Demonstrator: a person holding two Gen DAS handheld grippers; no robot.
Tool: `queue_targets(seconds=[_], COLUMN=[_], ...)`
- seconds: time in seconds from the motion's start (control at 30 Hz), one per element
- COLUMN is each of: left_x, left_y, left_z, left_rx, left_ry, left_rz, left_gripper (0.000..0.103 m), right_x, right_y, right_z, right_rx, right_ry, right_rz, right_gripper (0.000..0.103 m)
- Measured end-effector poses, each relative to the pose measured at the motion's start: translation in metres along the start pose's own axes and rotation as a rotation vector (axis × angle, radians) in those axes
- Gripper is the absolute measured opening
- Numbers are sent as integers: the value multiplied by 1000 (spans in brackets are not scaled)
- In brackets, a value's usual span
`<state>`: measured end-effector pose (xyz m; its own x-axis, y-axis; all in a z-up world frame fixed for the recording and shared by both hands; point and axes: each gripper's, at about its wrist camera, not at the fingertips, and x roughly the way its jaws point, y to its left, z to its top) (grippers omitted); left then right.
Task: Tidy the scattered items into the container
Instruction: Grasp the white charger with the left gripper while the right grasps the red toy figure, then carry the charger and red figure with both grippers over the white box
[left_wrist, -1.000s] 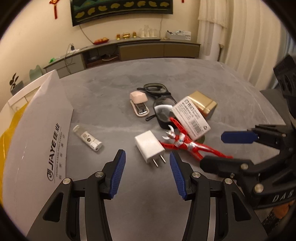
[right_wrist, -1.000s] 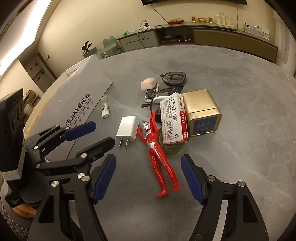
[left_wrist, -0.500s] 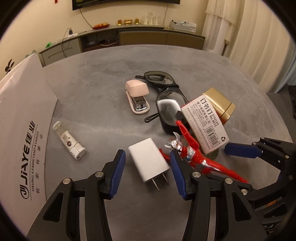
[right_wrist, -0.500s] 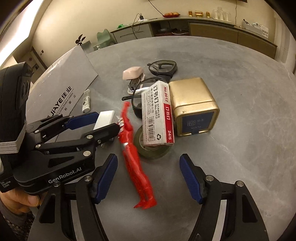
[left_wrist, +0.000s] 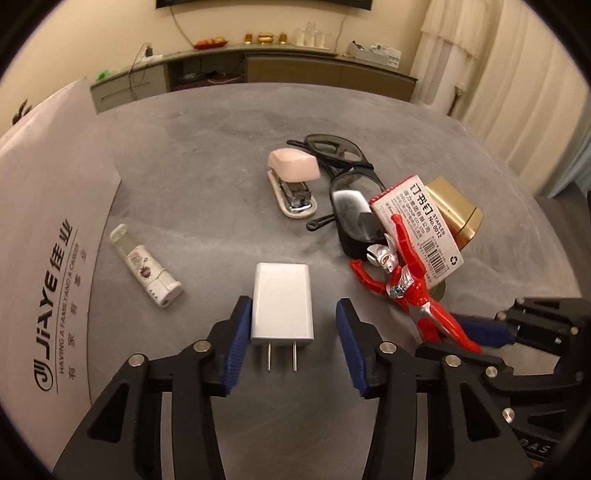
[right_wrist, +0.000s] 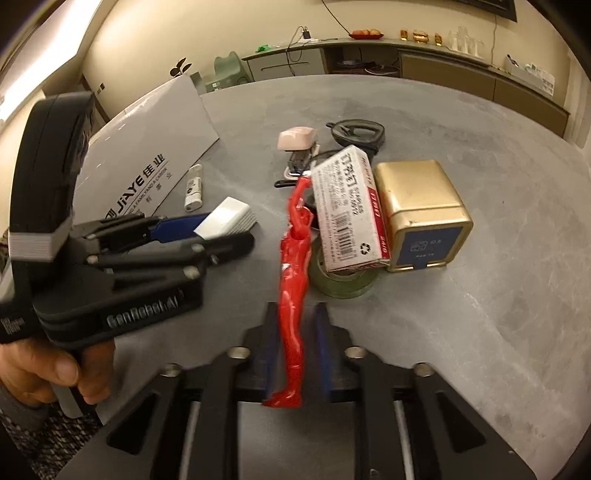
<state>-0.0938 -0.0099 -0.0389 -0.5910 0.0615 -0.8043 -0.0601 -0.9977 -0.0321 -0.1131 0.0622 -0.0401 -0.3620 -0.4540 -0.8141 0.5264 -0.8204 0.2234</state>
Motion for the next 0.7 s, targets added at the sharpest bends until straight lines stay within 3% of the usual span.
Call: queue_targets(seconds=[0.07, 0.17, 0.2, 0.7], left_x=[1, -1, -2, -37], left_y=[-2, 3, 4, 8], left_z=[-2, -2, -2, -7], left_rx=[23, 17, 15, 21], left_ry=[-6, -4, -5, -71], left_rz=[9, -12, -17, -41], left_gripper=[51, 32, 32, 32], right_x=[1, 5, 6, -45], right_y=[-1, -5, -6, -6], right_z=[2, 3, 3, -21], right_rx=[7, 47, 67, 95], right_ry=[-15, -15, -9, -95], right_rz=[5, 47, 64, 58], right_gripper=[31, 25, 15, 14])
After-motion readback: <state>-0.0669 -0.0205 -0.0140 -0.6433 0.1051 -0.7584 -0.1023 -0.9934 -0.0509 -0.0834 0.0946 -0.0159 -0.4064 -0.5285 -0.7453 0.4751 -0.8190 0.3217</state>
